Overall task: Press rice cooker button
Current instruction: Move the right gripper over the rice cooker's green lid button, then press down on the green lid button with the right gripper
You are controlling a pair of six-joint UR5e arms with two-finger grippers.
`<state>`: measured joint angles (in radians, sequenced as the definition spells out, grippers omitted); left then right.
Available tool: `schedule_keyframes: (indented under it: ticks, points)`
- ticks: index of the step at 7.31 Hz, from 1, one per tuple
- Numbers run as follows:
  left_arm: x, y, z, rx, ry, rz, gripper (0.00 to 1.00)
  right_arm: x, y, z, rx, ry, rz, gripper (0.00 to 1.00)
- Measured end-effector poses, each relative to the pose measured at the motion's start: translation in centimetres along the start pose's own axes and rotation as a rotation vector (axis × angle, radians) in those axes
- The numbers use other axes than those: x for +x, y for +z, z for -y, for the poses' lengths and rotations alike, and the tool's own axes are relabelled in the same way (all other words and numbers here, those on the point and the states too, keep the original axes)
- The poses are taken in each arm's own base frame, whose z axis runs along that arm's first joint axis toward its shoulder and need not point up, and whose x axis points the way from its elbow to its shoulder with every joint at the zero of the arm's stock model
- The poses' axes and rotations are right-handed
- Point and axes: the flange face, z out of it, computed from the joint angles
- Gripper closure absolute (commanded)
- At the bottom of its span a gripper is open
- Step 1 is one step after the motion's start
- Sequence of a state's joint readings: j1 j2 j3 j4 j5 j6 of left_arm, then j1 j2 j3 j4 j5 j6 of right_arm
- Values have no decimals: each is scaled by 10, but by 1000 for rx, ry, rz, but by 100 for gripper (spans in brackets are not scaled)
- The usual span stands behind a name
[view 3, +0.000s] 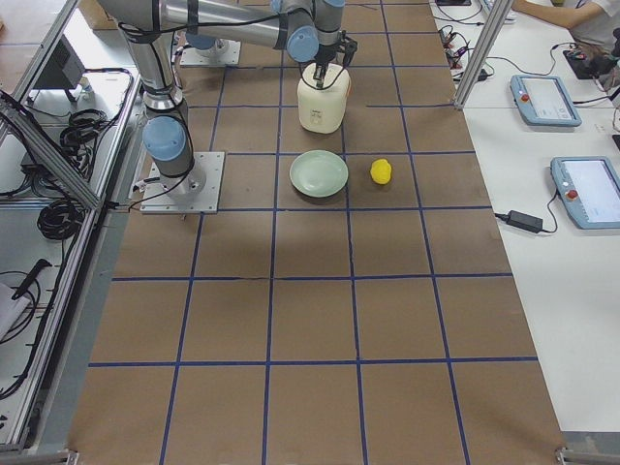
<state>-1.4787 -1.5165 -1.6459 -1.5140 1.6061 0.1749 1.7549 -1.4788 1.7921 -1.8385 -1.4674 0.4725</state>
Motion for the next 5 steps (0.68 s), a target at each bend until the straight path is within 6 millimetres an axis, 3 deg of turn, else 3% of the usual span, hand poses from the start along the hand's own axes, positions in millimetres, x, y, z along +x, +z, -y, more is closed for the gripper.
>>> schedule_keyframes:
  ticks: [5]
  points:
    - [0,0,0,0,0,0,0,2,7,-2,-11,4,-4,94]
